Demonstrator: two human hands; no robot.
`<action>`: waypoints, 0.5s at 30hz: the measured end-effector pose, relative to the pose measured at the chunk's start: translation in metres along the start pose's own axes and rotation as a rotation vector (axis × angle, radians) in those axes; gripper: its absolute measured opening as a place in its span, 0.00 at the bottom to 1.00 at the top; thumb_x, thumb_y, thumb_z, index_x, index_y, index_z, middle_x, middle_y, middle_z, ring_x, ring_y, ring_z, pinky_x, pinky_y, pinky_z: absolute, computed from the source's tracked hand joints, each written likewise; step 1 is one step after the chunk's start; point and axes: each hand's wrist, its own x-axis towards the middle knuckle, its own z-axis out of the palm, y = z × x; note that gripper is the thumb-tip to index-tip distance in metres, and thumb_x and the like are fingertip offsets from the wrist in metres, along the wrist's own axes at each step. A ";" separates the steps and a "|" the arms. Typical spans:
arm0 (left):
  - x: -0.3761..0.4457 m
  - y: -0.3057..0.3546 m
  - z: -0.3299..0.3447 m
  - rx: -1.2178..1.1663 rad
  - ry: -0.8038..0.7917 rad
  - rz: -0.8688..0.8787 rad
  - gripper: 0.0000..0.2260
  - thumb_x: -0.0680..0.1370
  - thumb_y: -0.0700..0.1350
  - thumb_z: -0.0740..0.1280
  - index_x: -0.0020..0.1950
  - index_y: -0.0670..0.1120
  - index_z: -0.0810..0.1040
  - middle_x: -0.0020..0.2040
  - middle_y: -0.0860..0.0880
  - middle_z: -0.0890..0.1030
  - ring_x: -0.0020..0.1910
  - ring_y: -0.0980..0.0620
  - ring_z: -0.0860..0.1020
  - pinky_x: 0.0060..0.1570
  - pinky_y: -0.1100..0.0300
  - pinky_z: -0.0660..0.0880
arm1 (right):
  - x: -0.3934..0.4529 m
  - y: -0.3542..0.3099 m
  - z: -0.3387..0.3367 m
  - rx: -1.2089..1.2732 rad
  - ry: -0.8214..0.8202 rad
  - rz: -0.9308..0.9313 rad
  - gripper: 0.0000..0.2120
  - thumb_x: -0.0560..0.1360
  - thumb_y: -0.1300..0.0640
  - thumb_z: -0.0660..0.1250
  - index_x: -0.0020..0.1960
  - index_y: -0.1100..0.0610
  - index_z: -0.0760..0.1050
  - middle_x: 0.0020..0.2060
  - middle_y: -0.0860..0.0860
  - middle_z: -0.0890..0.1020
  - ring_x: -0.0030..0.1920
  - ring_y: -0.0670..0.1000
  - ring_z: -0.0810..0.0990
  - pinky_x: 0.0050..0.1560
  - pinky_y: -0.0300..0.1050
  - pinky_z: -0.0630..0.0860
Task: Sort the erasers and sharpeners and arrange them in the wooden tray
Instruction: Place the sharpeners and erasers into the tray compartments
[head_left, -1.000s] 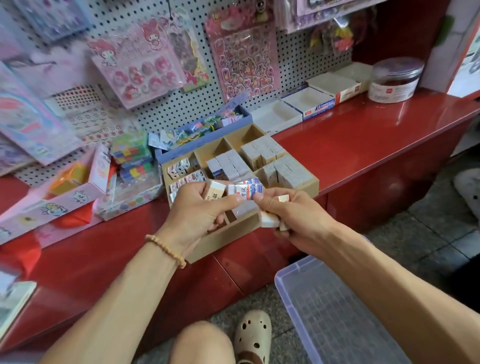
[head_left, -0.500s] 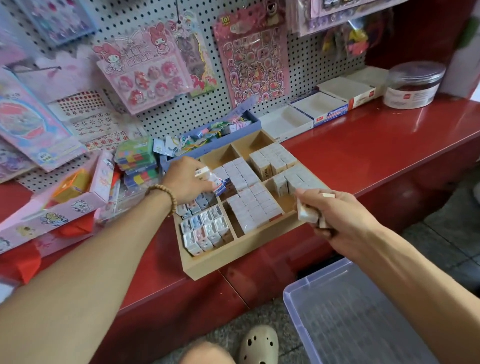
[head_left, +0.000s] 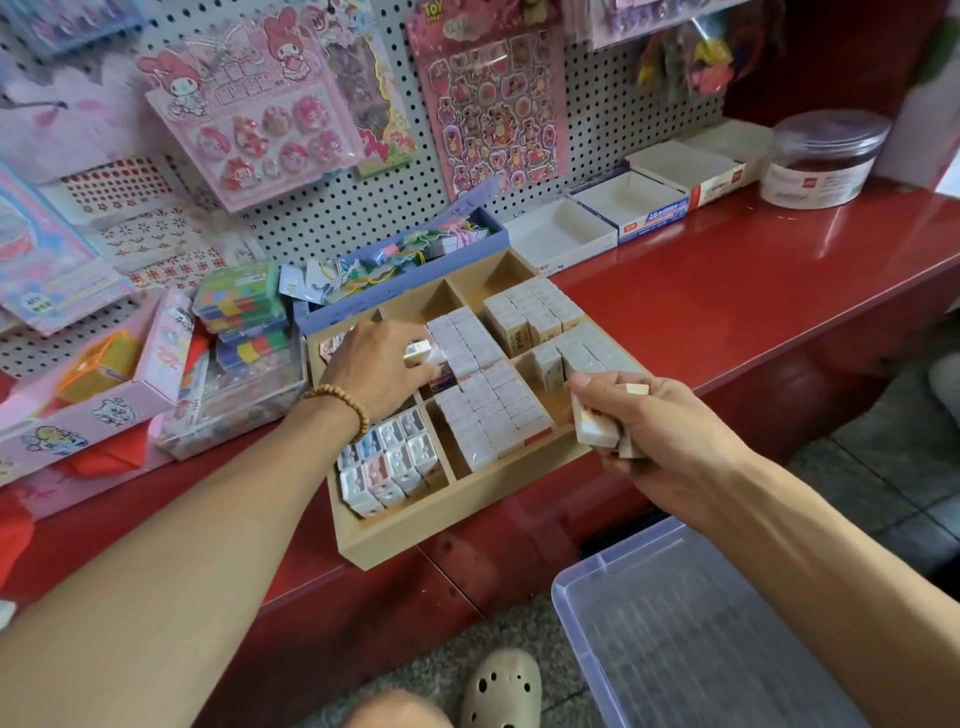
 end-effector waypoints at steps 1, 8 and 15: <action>0.001 0.001 0.002 -0.035 0.014 -0.022 0.13 0.73 0.47 0.76 0.56 0.46 0.83 0.50 0.45 0.83 0.50 0.47 0.79 0.52 0.55 0.75 | 0.001 0.001 0.000 0.003 0.011 -0.002 0.13 0.74 0.57 0.73 0.34 0.57 0.75 0.29 0.52 0.74 0.25 0.45 0.69 0.22 0.37 0.63; -0.001 0.003 0.014 -0.168 0.052 -0.222 0.13 0.71 0.46 0.77 0.51 0.49 0.77 0.52 0.48 0.77 0.57 0.46 0.73 0.53 0.53 0.73 | -0.002 0.003 0.001 -0.031 0.049 -0.027 0.07 0.74 0.56 0.74 0.39 0.57 0.80 0.39 0.58 0.76 0.26 0.46 0.68 0.22 0.37 0.61; -0.002 0.003 0.008 -0.143 0.012 -0.220 0.17 0.69 0.48 0.79 0.48 0.51 0.72 0.52 0.51 0.76 0.56 0.49 0.73 0.53 0.54 0.72 | -0.003 0.001 -0.002 -0.047 0.036 -0.015 0.08 0.73 0.55 0.74 0.41 0.58 0.79 0.32 0.54 0.76 0.25 0.45 0.67 0.22 0.37 0.61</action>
